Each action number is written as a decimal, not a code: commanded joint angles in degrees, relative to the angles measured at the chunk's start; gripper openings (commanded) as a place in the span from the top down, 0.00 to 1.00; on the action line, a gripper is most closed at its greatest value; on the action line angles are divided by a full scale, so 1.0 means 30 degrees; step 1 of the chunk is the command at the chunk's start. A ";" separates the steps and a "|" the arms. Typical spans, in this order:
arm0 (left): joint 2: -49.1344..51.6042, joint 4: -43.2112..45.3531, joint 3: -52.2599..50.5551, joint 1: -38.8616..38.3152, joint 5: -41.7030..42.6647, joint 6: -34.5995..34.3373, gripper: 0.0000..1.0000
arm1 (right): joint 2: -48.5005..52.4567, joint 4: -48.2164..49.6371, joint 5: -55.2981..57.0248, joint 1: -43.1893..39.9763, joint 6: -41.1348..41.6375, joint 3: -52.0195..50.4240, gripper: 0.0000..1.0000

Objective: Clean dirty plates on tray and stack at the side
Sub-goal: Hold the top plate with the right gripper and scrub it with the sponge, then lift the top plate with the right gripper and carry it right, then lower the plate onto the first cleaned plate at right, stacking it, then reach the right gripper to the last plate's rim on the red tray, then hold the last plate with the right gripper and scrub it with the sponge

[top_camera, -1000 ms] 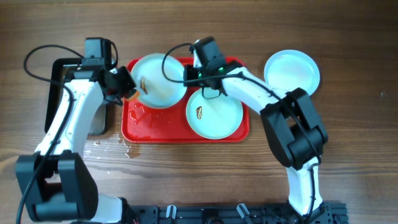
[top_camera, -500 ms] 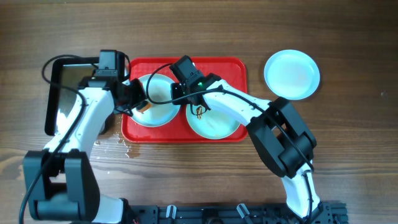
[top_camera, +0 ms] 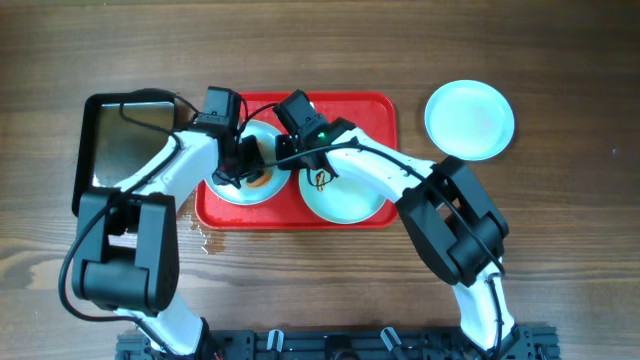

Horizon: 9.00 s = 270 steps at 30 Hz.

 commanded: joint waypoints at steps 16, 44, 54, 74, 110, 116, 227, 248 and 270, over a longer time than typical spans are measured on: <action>-0.0022 -0.3701 0.0765 0.0117 -1.0091 -0.3147 0.96 | -0.0488 -0.0255 0.0998 -0.0080 -0.0641 0.0335 0.96; 0.1435 -0.3439 0.0867 0.0160 -1.4367 -0.3155 0.96 | -0.0488 -0.0197 0.1304 -0.0080 -0.0095 0.0335 0.96; -0.4350 -0.4787 0.1559 0.0160 -0.9464 -0.6084 0.96 | -0.2178 0.0962 0.2426 -0.0146 -0.1501 0.0364 0.95; -0.4852 -0.4138 0.1559 0.0372 -0.3133 -0.4197 0.96 | -0.5748 0.5450 2.0553 0.1049 -2.0495 0.0321 0.96; -0.4838 -0.3490 0.1559 0.0372 -0.3118 -0.4189 0.96 | 0.0918 0.2062 -0.3045 -1.0207 -0.6098 -0.0240 0.72; -0.4838 -0.3490 0.1559 0.0372 -0.3126 -0.4189 0.96 | 0.0211 0.2229 -0.3053 -1.0047 -0.6288 -0.0058 0.96; -0.4838 -0.2725 0.1282 0.0313 -0.1472 -0.4109 0.96 | -0.5246 0.2178 -0.3235 -0.4947 -0.0474 -0.7366 0.95; 0.0532 0.0889 0.1282 -0.4401 -0.0342 -0.4116 0.96 | -0.3424 0.2273 -0.3009 -0.3490 0.0350 -0.6819 0.96; -0.1581 -0.3432 0.2885 -0.4291 -1.2524 -0.4320 0.96 | -0.3424 0.1537 -0.2084 -0.3512 0.0306 -0.6819 0.96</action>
